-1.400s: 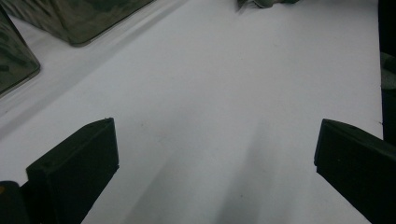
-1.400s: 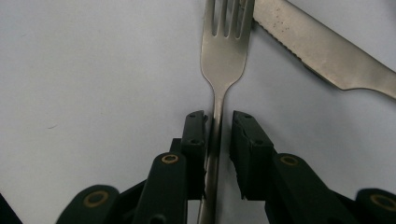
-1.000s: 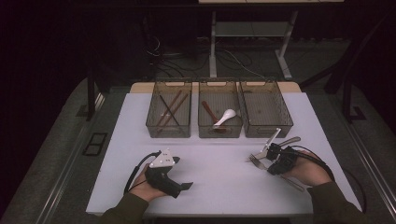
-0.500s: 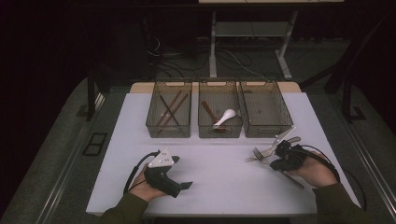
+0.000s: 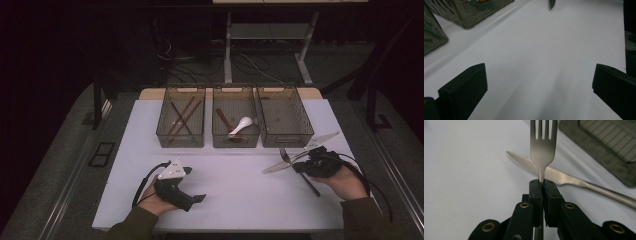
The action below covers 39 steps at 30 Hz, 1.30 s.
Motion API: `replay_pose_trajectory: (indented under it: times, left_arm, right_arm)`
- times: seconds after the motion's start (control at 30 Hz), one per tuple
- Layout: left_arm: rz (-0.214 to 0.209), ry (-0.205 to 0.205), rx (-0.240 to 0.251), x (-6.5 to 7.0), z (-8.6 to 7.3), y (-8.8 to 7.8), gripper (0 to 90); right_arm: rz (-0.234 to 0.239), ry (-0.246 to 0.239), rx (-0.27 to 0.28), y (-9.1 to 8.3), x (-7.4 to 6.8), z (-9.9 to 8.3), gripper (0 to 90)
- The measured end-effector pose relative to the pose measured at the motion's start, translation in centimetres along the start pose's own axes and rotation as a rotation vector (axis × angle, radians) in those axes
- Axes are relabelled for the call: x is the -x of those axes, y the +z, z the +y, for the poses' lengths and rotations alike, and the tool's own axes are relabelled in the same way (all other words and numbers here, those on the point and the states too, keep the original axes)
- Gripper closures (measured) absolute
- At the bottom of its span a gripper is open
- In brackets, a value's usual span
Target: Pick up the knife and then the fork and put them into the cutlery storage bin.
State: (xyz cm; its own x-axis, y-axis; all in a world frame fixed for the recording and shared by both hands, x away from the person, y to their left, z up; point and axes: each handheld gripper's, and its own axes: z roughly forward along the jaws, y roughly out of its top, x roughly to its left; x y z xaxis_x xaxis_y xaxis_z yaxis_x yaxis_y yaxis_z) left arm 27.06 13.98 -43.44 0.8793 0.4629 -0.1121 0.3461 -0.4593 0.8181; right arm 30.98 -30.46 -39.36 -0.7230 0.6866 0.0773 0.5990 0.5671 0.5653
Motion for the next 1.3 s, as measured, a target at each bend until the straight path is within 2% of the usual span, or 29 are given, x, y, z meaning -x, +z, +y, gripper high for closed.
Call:
replay_pose_trajectory:
  times: [0.33,0.63,0.83,1.03,1.3]
  left_arm:
    - [0.000,0.006,0.003,0.0,0.0,-0.1,0.0]
    - [0.003,-0.016,0.023,-0.5,-0.3,-0.3,0.0]
    - [0.001,-0.011,0.016,-0.6,-0.3,-0.3,0.0]
    - [0.001,-0.012,0.017,-0.6,-0.3,-0.3,0.0]
    - [0.003,-0.017,0.025,-0.7,-0.3,-0.4,0.0]
  right_arm:
    - [-0.014,0.059,0.157,-1.1,0.8,-0.6,85.8]
    - [-0.026,0.108,0.288,-2.1,1.5,-0.6,85.9]
    - [-0.042,0.128,0.335,-2.3,2.2,-0.3,86.0]
    - [-0.042,0.146,0.359,-2.5,2.8,0.2,86.1]
    - [-0.078,0.149,0.393,-3.4,3.8,2.0,86.1]
